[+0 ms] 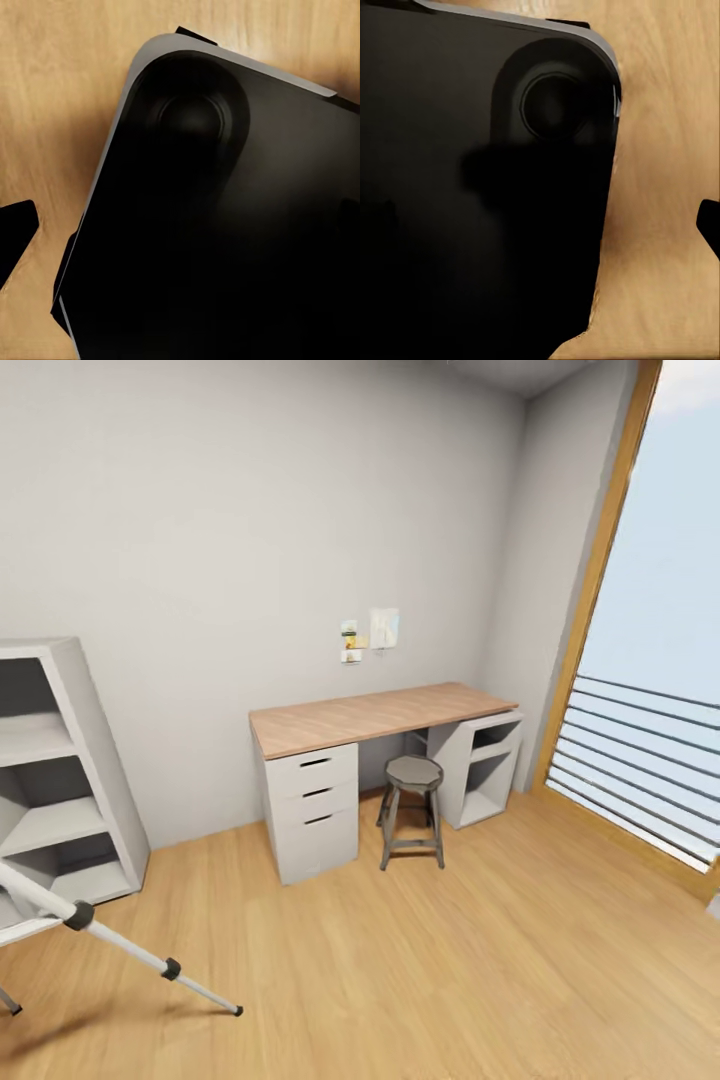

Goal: Attach the digital camera to the camera tripod in the bedroom.

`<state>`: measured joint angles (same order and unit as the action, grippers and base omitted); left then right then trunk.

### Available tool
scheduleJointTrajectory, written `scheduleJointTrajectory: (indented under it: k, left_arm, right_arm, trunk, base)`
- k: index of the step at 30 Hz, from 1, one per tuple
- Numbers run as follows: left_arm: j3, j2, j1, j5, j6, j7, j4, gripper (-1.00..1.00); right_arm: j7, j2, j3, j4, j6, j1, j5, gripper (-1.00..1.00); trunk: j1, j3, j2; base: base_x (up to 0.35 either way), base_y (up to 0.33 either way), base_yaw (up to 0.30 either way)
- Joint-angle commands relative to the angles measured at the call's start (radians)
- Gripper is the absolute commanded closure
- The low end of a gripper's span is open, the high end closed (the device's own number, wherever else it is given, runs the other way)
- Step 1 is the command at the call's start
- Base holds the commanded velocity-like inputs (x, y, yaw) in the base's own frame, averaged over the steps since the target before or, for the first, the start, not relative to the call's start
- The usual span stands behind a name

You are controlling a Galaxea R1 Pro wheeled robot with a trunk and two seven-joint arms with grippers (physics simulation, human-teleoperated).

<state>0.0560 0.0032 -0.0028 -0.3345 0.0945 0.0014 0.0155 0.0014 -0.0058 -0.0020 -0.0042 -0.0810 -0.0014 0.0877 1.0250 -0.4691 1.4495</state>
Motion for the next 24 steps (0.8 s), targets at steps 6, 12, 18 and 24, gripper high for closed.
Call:
scheduleJointTrajectory:
  k: [6, 12, 18, 24]
  left_arm:
    - [0.003, 0.0, 0.0, 0.0, 0.002, -0.001, 0.0, -1.0]
    - [0.004, 0.0, 0.0, 0.0, 0.002, 0.0, 0.0, -1.0]
    - [0.004, 0.001, 0.0, 0.0, 0.002, 0.0, 0.0, -1.0]
    - [0.005, 0.002, 0.0, -0.001, 0.001, 0.0, 0.0, -1.0]
  right_arm:
    - [0.0, 0.001, -0.002, 0.001, -0.002, 0.0, 0.008, -1.0]
    - [0.0, 0.0, -0.004, 0.001, -0.002, 0.0, 0.007, -1.0]
    - [0.001, -0.006, -0.005, 0.001, -0.002, 0.0, 0.006, -1.0]
    - [0.002, -0.006, -0.006, 0.001, -0.002, 0.0, 0.006, -1.0]
  trunk:
    - [0.0, -0.001, 0.0]
    - [0.0, -0.001, 0.0]
    - [0.0, -0.001, 0.0]
    - [0.0, -0.001, 0.0]
  base:
    - [0.0, 0.104, -0.281]
    - [0.0, 0.01, -0.282]
    - [0.0, 0.001, -0.282]
    - [0.0, 0.0, -0.282]
